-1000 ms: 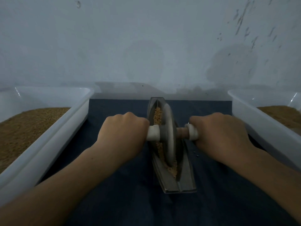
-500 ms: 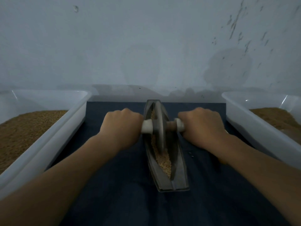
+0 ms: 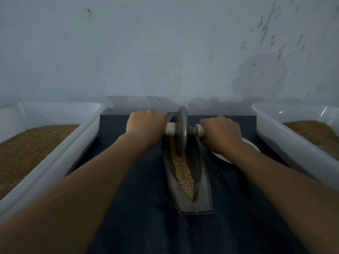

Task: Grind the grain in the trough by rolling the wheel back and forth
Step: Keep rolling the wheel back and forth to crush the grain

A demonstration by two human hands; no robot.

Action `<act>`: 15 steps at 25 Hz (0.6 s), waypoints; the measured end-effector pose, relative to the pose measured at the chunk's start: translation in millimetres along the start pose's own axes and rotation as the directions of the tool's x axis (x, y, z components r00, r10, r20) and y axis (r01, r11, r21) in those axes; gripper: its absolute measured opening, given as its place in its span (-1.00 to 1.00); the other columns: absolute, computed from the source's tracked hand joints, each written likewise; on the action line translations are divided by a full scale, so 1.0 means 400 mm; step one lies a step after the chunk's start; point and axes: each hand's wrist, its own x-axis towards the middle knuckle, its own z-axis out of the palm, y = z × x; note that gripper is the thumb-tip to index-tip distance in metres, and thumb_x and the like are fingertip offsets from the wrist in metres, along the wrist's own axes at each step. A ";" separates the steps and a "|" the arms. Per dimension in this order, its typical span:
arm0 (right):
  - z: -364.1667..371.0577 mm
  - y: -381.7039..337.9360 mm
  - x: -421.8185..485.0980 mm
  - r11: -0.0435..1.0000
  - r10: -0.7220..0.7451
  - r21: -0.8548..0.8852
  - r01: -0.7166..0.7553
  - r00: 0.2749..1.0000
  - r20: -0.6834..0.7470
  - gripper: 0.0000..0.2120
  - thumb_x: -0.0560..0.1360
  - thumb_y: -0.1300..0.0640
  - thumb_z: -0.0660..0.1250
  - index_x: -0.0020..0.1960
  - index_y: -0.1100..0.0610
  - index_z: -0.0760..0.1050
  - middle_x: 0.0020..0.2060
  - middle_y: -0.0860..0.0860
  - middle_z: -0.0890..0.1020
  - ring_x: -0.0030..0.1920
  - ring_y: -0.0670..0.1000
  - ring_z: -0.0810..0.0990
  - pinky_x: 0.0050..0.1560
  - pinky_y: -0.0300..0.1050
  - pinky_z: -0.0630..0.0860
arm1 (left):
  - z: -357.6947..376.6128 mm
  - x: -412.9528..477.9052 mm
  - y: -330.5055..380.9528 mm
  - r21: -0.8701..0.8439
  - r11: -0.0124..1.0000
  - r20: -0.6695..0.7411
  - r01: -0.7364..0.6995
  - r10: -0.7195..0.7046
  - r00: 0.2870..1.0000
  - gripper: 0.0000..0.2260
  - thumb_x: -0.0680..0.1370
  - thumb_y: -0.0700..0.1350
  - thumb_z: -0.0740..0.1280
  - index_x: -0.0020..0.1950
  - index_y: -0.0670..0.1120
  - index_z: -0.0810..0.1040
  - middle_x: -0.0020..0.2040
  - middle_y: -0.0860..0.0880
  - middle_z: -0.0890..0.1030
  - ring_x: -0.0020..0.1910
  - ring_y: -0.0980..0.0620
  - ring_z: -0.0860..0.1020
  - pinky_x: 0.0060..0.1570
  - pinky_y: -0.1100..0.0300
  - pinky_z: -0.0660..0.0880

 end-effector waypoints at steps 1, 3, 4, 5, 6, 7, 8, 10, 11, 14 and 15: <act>-0.004 0.006 -0.018 1.000 -0.018 0.003 0.018 1.000 -0.006 -0.85 0.48 0.02 0.34 -0.18 -0.07 0.36 -0.21 0.00 0.57 -0.20 0.13 0.55 -0.27 -0.08 0.35 | -0.004 -0.017 0.000 -0.010 1.000 0.002 -0.012 0.012 1.000 -0.88 0.52 -0.08 0.34 0.05 0.02 0.57 -0.12 -0.04 0.56 -0.19 -0.11 0.58 -0.31 0.06 0.35; -0.018 0.015 -0.082 0.996 -0.087 -0.039 0.085 0.994 -0.067 -0.71 0.42 0.01 0.40 -0.24 -0.10 0.25 -0.37 -0.08 0.42 -0.38 0.04 0.41 -0.39 -0.16 0.23 | -0.005 -0.083 0.000 -0.034 0.999 -0.002 -0.035 0.034 0.999 -0.91 0.50 -0.03 0.36 -0.02 0.04 0.53 -0.26 0.03 0.43 -0.34 -0.02 0.43 -0.36 0.09 0.30; -0.031 0.018 -0.118 0.989 -0.132 -0.083 0.123 0.984 -0.119 -0.64 0.36 0.00 0.45 -0.27 -0.11 0.22 -0.44 -0.13 0.30 -0.47 -0.03 0.28 -0.44 -0.22 0.11 | -0.008 -0.122 -0.002 -0.040 0.998 -0.019 -0.039 0.038 0.999 -0.90 0.49 0.00 0.38 -0.07 0.06 0.48 -0.31 0.06 0.34 -0.41 0.03 0.33 -0.40 0.12 0.24; -0.051 0.021 -0.149 0.980 -0.174 -0.127 0.156 0.973 -0.150 -0.57 0.28 -0.01 0.50 -0.29 -0.12 0.19 -0.48 -0.15 0.21 -0.51 -0.09 0.15 -0.44 -0.26 -0.01 | -0.016 -0.156 -0.002 -0.041 0.998 -0.045 -0.051 0.049 0.998 -0.84 0.47 0.03 0.39 -0.14 0.08 0.41 -0.35 0.08 0.26 -0.45 0.06 0.24 -0.45 0.15 0.16; -0.069 0.024 -0.172 0.975 -0.189 -0.148 0.167 0.970 -0.153 -0.52 0.21 -0.01 0.54 -0.30 -0.13 0.18 -0.51 -0.15 0.18 -0.53 -0.12 0.09 -0.43 -0.29 -0.08 | -0.025 -0.178 -0.003 -0.031 0.997 -0.077 -0.073 0.070 0.995 -0.75 0.44 0.05 0.42 -0.18 0.11 0.33 -0.38 0.09 0.20 -0.48 0.09 0.16 -0.49 0.19 0.07; -0.079 0.028 -0.186 0.975 -0.187 -0.145 0.168 0.973 -0.133 -0.51 0.17 -0.01 0.55 -0.31 -0.15 0.18 -0.52 -0.15 0.20 -0.54 -0.13 0.10 -0.42 -0.31 -0.11 | -0.032 -0.189 -0.005 -0.017 0.995 -0.111 -0.095 0.092 0.990 -0.70 0.40 0.07 0.45 -0.20 0.12 0.29 -0.39 0.09 0.16 -0.50 0.10 0.10 -0.49 0.20 -0.01; -0.077 0.032 -0.194 0.977 -0.178 -0.139 0.162 0.978 -0.111 -0.52 0.15 -0.01 0.55 -0.31 -0.16 0.20 -0.53 -0.15 0.23 -0.55 -0.13 0.13 -0.42 -0.31 -0.11 | -0.038 -0.188 -0.004 -0.009 0.994 -0.131 -0.107 0.105 0.986 -0.68 0.38 0.07 0.47 -0.21 0.13 0.30 -0.40 0.09 0.13 -0.50 0.10 0.06 -0.49 0.21 -0.05; -0.049 0.034 -0.180 0.980 -0.148 -0.145 0.135 0.986 -0.081 -0.57 0.21 -0.01 0.51 -0.30 -0.16 0.21 -0.51 -0.15 0.28 -0.53 -0.09 0.21 -0.44 -0.29 -0.06 | -0.022 -0.166 0.003 -0.002 0.996 -0.098 -0.087 0.086 0.991 -0.77 0.40 0.04 0.46 -0.18 0.11 0.39 -0.40 0.08 0.14 -0.50 0.08 0.08 -0.50 0.19 -0.02; -0.029 0.031 -0.153 0.984 -0.133 -0.133 0.119 0.986 -0.104 -0.63 0.29 -0.01 0.47 -0.29 -0.14 0.23 -0.48 -0.14 0.31 -0.50 -0.04 0.29 -0.45 -0.26 0.02 | -0.005 -0.145 0.006 -0.012 0.998 -0.080 -0.064 0.063 0.995 -0.83 0.44 0.02 0.43 -0.14 0.09 0.44 -0.39 0.06 0.18 -0.50 0.06 0.14 -0.50 0.18 0.05; 0.000 0.001 -0.027 0.998 -0.042 -0.045 0.038 0.995 -0.089 -0.83 0.46 0.02 0.36 -0.21 -0.08 0.36 -0.31 -0.04 0.52 -0.29 0.10 0.53 -0.35 -0.13 0.30 | 0.024 -0.038 -0.003 -0.044 0.999 -0.031 0.012 -0.014 0.999 -0.90 0.52 -0.05 0.34 0.02 0.01 0.55 -0.26 0.01 0.43 -0.30 -0.07 0.49 -0.35 0.08 0.33; 0.001 -0.004 0.008 0.999 -0.025 -0.042 0.023 0.998 -0.060 -0.86 0.48 0.03 0.35 -0.19 -0.06 0.39 -0.25 -0.02 0.57 -0.24 0.12 0.55 -0.31 -0.11 0.34 | 0.021 -0.007 -0.008 -0.064 0.998 0.003 0.025 -0.024 1.000 -0.88 0.53 -0.08 0.32 0.06 0.01 0.57 -0.17 -0.03 0.52 -0.19 -0.12 0.56 -0.29 0.06 0.37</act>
